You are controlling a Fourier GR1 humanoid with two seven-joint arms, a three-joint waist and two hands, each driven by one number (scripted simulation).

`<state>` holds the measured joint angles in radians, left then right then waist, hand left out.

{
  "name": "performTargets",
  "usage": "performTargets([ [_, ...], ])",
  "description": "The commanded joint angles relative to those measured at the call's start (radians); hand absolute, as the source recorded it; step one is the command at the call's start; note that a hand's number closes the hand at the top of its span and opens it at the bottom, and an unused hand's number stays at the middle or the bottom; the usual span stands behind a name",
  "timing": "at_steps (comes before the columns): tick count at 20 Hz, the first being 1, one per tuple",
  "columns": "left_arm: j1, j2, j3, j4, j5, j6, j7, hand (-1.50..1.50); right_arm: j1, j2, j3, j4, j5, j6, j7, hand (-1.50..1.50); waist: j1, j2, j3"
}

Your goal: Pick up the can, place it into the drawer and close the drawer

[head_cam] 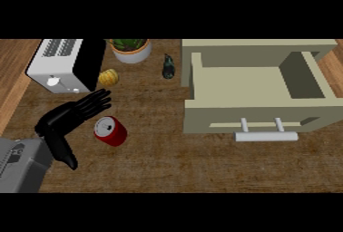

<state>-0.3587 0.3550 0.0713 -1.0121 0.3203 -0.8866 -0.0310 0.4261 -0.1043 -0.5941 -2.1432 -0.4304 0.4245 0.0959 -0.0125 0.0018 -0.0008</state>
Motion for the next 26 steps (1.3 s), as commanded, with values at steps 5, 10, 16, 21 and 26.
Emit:
performTargets([
  [5,-0.033,0.031,0.006,0.259,-0.265,-0.010,-0.327,-1.50,0.012,-0.012,-0.059,-0.035,-0.088,0.029,0.064,-1.50,-0.009,0.003,-0.001],
  [10,-0.139,0.030,-0.020,0.456,-0.364,0.034,-0.470,-1.50,-0.029,0.017,-0.042,-0.005,-0.008,0.042,0.021,-1.50,-0.012,0.006,-0.001],
  [16,-0.137,-0.051,-0.058,0.557,-0.406,0.108,-0.530,-1.50,0.011,0.049,-0.067,-0.029,-0.026,0.065,0.017,-1.50,-0.017,0.005,-0.002],
  [21,-0.176,-0.020,-0.070,0.632,-0.422,0.055,-0.569,-1.50,-0.014,-0.008,-0.083,-0.038,-0.099,0.049,0.103,-1.50,-0.015,0.006,-0.002],
  [26,-0.167,-0.053,-0.080,0.680,-0.429,0.072,-0.591,-1.50,0.014,0.047,-0.067,-0.100,-0.071,0.059,0.093,-1.50,-0.015,0.005,-0.002],
])
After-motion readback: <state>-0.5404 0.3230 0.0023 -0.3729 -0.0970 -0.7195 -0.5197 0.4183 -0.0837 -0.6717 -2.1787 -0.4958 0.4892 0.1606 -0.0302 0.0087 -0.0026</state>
